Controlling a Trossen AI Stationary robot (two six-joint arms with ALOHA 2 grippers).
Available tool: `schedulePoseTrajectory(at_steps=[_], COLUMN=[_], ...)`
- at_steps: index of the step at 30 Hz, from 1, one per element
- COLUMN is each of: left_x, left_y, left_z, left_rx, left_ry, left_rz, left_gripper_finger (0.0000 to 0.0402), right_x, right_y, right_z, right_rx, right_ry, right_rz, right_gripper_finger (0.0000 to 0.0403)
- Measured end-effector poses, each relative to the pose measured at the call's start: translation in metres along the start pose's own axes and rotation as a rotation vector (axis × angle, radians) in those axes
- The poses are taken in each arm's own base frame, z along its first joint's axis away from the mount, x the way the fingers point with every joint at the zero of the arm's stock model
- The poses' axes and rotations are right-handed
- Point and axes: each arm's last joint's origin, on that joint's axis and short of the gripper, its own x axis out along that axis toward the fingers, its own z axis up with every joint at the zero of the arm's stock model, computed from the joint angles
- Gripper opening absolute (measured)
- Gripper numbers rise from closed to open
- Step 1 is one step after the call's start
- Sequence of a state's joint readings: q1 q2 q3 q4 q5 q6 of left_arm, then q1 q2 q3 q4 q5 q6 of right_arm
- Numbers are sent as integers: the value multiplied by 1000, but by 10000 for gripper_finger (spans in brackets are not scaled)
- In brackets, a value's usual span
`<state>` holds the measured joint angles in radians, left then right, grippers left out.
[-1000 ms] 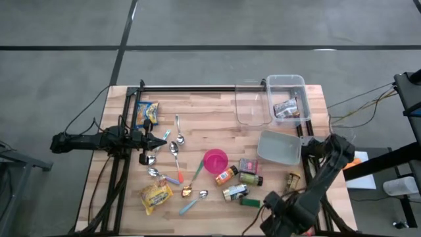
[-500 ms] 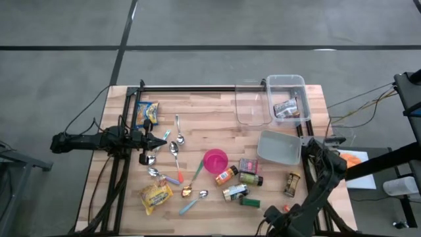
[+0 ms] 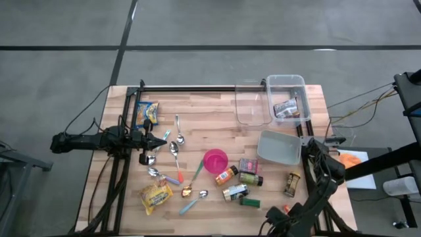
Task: Pick & Place Food Item
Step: Put the orange noodle pack into the white bin
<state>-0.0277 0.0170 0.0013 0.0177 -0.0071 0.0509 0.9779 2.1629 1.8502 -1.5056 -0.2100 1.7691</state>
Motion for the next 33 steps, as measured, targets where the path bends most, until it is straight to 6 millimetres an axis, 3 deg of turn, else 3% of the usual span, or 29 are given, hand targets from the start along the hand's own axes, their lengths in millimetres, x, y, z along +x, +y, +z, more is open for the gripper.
schedulePoseTrajectory(at_steps=[26,33], left_x=[0,0], left_y=[0,0], left_z=[0,0], left_rx=[0,0], left_ry=[1,0], left_rz=[0,0], left_gripper_finger=[0,0], right_x=[41,41], right_y=[-1,-1], right_z=[3,3], right_rx=[-17,-18], right_ry=[-9,-7], right_rz=[-57,-55], right_gripper_finger=[238,181])
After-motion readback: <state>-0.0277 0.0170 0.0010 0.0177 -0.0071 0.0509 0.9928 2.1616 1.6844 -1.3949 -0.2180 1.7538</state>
